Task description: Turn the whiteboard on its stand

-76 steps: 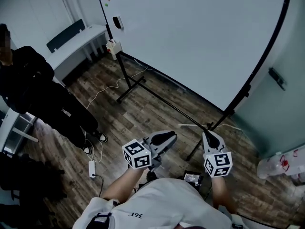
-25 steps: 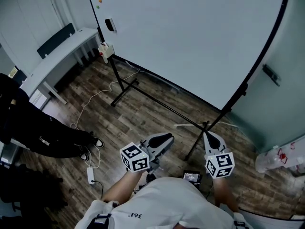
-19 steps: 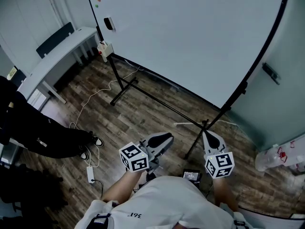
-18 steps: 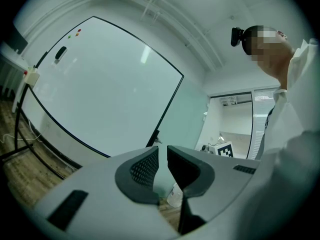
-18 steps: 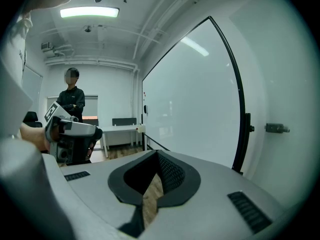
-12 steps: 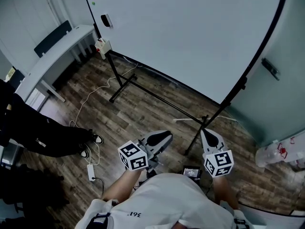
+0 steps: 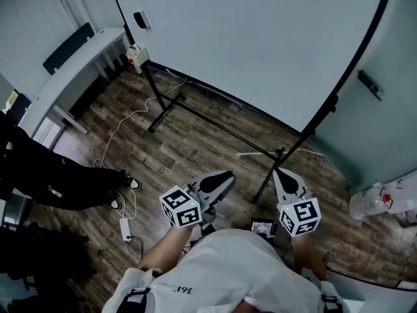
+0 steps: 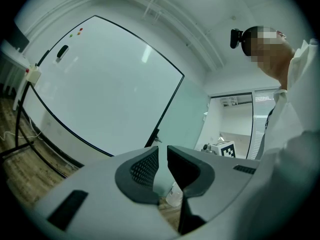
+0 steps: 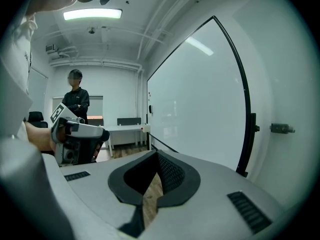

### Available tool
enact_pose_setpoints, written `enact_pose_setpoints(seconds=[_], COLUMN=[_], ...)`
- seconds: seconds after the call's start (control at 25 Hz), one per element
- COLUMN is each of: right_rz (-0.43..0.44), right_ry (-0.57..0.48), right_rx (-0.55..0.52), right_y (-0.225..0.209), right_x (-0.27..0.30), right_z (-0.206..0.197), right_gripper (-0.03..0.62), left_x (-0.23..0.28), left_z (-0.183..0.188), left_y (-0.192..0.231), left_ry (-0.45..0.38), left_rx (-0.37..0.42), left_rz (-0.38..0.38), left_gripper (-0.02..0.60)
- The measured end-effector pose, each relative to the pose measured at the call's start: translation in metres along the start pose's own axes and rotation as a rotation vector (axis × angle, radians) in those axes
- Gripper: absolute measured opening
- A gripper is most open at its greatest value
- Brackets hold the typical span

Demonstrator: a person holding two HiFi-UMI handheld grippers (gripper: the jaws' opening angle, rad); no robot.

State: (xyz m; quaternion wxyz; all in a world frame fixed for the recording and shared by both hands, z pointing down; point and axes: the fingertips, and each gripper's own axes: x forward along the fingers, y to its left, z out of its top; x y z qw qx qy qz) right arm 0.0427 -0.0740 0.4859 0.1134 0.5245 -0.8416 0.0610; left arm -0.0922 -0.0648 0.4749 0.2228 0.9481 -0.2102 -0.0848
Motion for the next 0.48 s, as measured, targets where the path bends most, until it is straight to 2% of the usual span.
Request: enact_pose_setpoints(seconds=[0.48], right_rz=[0.008], right_ry=[0.006], right_rx=[-0.036], right_y=[-0.0015], right_x=[0.005], right_z=[0.0036], right_gripper=[0.025], left_x=[0.0059], left_z=[0.0038], left_y=[-0.0003], left_ry=[0.001], left_rx=[0.02], left_rz=[-0.019], left_gripper=[0.06])
